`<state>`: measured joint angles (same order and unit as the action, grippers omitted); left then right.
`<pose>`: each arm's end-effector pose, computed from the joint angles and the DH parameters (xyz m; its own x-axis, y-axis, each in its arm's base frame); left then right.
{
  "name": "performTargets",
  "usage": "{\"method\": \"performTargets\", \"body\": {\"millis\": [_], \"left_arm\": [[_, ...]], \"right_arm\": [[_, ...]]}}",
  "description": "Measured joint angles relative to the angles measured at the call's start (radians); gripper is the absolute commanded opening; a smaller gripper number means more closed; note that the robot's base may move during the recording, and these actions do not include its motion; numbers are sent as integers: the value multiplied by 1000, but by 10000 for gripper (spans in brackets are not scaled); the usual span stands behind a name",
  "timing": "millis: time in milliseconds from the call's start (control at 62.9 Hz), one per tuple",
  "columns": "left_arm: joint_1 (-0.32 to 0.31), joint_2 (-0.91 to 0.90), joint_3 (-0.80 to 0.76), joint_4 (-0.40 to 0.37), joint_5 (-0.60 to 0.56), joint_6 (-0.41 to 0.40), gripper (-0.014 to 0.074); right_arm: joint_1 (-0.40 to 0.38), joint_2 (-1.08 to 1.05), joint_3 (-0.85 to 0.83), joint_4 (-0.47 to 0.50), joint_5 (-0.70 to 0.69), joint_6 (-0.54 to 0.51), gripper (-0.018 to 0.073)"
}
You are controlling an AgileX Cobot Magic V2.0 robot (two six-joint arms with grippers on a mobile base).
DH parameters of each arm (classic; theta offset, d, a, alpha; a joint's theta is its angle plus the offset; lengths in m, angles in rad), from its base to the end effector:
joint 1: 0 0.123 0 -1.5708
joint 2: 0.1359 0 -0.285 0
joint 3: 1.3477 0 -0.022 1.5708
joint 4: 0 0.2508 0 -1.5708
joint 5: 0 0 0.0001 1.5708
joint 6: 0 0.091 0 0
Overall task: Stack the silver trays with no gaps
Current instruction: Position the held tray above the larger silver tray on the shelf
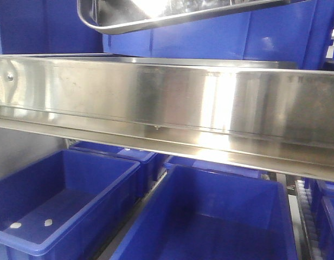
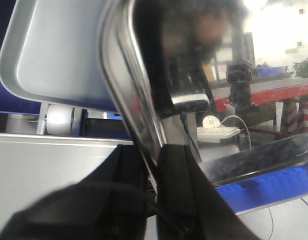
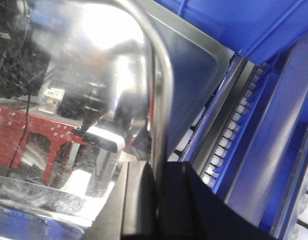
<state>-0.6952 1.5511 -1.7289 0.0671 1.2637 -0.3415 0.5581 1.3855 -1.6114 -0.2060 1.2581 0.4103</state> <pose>0.2483 -0.1995 0.4166 -0.8058 0.2619 -0.5312 0.3776 0.9182 -0.1201 0.2388 0.1282 0.4338 -0.7869 -0.0990 -0.6091 -0.1647 0.9849 0.0527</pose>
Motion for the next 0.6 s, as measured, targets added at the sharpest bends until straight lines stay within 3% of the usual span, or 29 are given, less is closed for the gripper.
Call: {"method": "performTargets", "body": {"millis": [605], "left_arm": [[0,0,0,0,0,0,-48]], "right_arm": [[0,0,0,0,0,0,57]]}}
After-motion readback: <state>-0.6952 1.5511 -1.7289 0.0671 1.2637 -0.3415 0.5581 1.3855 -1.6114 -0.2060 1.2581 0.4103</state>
